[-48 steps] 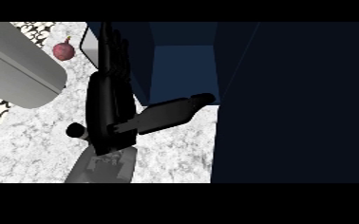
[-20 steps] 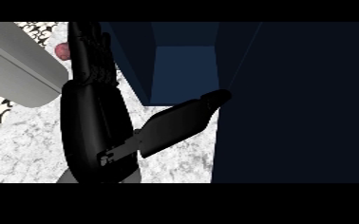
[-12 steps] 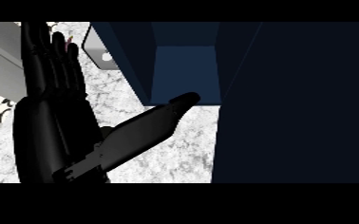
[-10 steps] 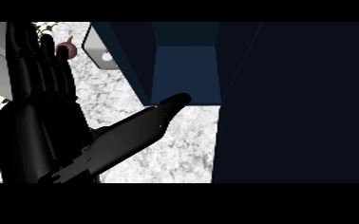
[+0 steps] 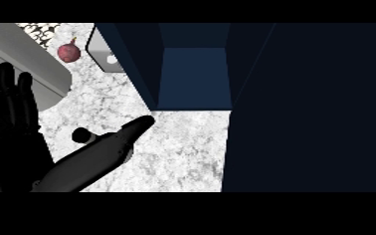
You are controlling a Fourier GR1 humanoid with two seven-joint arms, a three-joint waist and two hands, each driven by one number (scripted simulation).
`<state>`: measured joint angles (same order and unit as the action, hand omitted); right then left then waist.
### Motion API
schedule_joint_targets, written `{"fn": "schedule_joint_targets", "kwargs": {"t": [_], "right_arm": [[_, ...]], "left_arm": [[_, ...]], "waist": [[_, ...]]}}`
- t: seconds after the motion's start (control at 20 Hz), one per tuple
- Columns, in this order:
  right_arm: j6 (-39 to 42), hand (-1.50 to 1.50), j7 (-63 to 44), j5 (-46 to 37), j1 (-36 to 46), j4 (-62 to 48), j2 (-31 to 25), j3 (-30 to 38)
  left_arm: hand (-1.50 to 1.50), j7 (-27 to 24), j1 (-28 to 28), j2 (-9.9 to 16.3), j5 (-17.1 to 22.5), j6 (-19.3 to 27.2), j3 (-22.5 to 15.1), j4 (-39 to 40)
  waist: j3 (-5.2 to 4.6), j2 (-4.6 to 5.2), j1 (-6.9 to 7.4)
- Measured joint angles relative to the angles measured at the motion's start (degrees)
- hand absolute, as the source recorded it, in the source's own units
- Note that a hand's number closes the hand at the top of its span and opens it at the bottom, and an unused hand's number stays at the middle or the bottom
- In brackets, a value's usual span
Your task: Pick up the wine, place it into the cabinet and close the cabinet
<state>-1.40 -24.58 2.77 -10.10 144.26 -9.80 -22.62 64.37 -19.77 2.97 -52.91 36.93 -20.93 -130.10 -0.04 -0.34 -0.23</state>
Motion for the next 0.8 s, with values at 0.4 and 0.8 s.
{"fn": "schedule_joint_targets", "kwargs": {"t": [0.4,0.8], "right_arm": [[-1.6,-1.5,-0.8,-0.3,1.4,0.2,-0.1,-0.8],[-2.4,-1.5,-1.3,-0.4,2.2,0.2,-0.8,-1.0]], "left_arm": [[-1.5,-4.8,10.7,1.5,4.0,1.5,0.5,-1.9],[-1.5,-12.2,20.5,3.8,13.8,5.2,1.7,-0.6]], "waist": [[-0.04,0.06,-0.18],[-0.1,0.12,-0.38]]}}
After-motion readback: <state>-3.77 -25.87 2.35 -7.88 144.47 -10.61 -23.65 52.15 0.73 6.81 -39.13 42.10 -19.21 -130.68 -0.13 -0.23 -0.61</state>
